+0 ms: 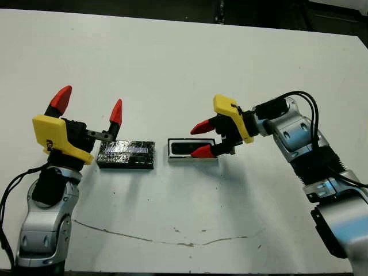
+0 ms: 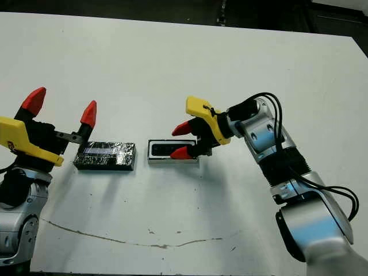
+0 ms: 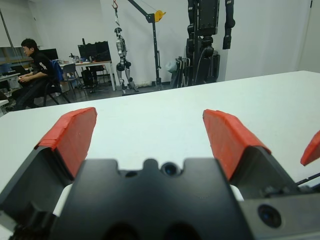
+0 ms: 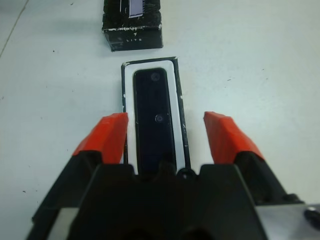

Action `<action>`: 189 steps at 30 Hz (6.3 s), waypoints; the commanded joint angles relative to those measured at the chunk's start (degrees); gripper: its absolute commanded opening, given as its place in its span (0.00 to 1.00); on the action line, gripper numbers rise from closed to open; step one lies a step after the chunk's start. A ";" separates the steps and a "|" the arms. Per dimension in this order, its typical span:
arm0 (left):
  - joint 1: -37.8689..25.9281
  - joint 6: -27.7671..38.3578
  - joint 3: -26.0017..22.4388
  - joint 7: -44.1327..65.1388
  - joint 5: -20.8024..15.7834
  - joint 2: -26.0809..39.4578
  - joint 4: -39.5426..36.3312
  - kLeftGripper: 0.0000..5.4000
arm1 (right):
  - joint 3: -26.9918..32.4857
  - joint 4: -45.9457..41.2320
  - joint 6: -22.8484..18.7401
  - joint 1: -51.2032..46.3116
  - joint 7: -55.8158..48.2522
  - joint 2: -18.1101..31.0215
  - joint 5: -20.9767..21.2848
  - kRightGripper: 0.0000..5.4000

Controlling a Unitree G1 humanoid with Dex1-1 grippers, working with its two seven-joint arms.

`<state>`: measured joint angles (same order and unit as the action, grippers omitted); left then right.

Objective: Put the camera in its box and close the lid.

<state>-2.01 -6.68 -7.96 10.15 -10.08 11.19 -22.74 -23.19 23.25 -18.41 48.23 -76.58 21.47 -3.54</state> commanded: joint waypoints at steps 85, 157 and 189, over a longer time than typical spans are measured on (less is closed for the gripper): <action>-26.58 -4.75 19.17 66.50 2.63 36.67 22.05 1.00 | 35.93 -43.77 6.07 -54.17 46.22 -7.59 -27.21 0.00; -24.08 -2.89 14.54 69.11 -6.39 23.90 45.22 0.58 | 34.92 -44.69 5.21 -54.56 47.02 -5.83 -26.99 0.00; -26.85 1.57 16.38 56.87 -5.85 11.00 46.98 0.58 | 34.13 -44.46 5.26 -54.87 46.52 -5.97 -27.09 0.00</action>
<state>-28.11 -5.42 7.20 66.43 -17.71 22.40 22.43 10.87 -21.22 -12.79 -5.75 -29.90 14.28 -30.74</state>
